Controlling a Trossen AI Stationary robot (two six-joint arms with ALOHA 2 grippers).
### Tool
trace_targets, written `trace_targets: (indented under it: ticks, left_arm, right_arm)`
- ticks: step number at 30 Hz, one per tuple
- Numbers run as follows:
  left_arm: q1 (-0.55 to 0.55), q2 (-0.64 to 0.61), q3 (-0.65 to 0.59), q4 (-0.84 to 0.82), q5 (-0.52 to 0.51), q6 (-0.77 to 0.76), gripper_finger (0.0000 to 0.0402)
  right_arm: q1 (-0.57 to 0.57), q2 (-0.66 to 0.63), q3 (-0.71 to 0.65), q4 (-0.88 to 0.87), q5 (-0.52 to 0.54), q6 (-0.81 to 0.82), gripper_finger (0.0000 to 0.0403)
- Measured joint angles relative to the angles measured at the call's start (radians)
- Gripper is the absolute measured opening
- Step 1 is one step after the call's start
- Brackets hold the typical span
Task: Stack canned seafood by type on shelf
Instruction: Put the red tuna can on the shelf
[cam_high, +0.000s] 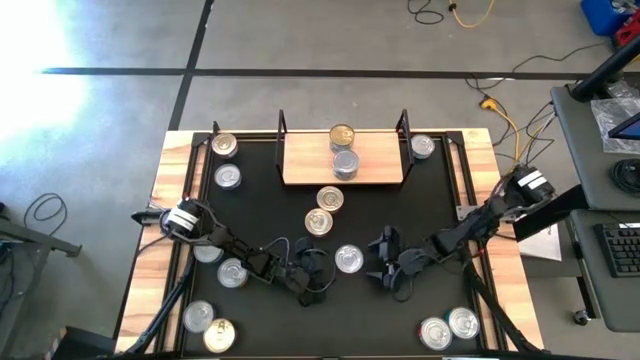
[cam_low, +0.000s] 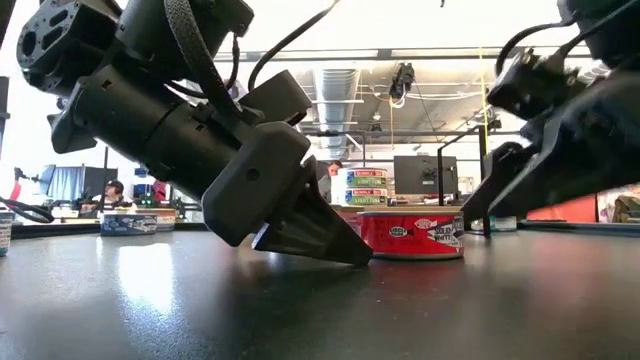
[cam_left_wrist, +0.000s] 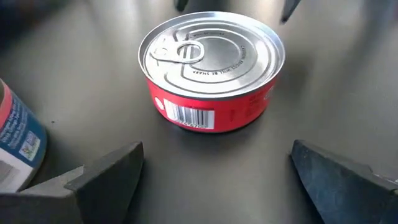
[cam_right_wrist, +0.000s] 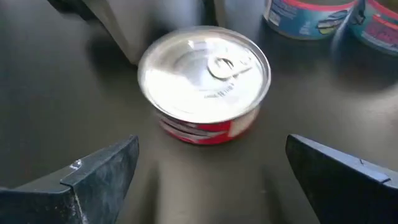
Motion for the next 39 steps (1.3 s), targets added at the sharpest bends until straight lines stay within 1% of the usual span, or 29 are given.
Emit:
trace_targets:
  ticks: [3,5,8,11,14,18,23,26,31,35,39]
  left_arm:
    - [0.012,-0.031,0.001,-0.084,0.006,-0.004,0.0396]
    - [0.017,-0.048,-0.001,-0.114,0.004,-0.002,0.0396]
    - [0.022,-0.058,-0.002,-0.119,-0.004,0.024,0.0396]
    - [0.032,-0.056,-0.003,-0.117,-0.033,0.030,0.0396]
    - [0.045,-0.040,-0.002,-0.103,-0.080,0.015,0.0396]
    - [0.067,-0.020,-0.003,-0.048,-0.104,0.015,0.0396]
    - [0.082,0.019,-0.005,0.071,-0.097,0.023,0.0396]
    - [0.082,0.046,0.009,0.085,-0.105,0.020,0.0396]
    - [0.082,0.077,0.028,0.120,-0.104,0.016,0.0396]
    - [0.083,0.084,0.027,0.170,-0.095,0.031,0.0396]
    - [0.085,0.084,0.030,0.173,-0.089,0.056,0.0396]
  right_arm:
    - [-0.008,0.030,0.051,-0.031,-0.009,-0.038,0.0400]
    - [-0.012,0.037,0.091,-0.101,-0.011,-0.052,0.0400]
    - [-0.026,0.038,0.150,-0.216,-0.013,-0.064,0.0400]
    - [-0.048,0.038,0.174,-0.252,-0.029,-0.066,0.0400]
    - [-0.068,0.062,0.176,-0.232,-0.058,-0.064,0.0400]
    - [-0.075,0.119,0.173,-0.160,-0.063,-0.065,0.0400]
    - [-0.081,0.186,0.173,-0.035,-0.050,-0.087,0.0401]
    - [-0.091,0.212,0.188,-0.020,-0.045,-0.092,0.0401]
    - [-0.105,0.206,0.193,-0.023,-0.060,-0.097,0.0402]
    - [-0.109,0.206,0.197,-0.019,-0.061,-0.090,0.0401]
    - [-0.109,0.210,0.205,-0.024,-0.061,-0.083,0.0395]
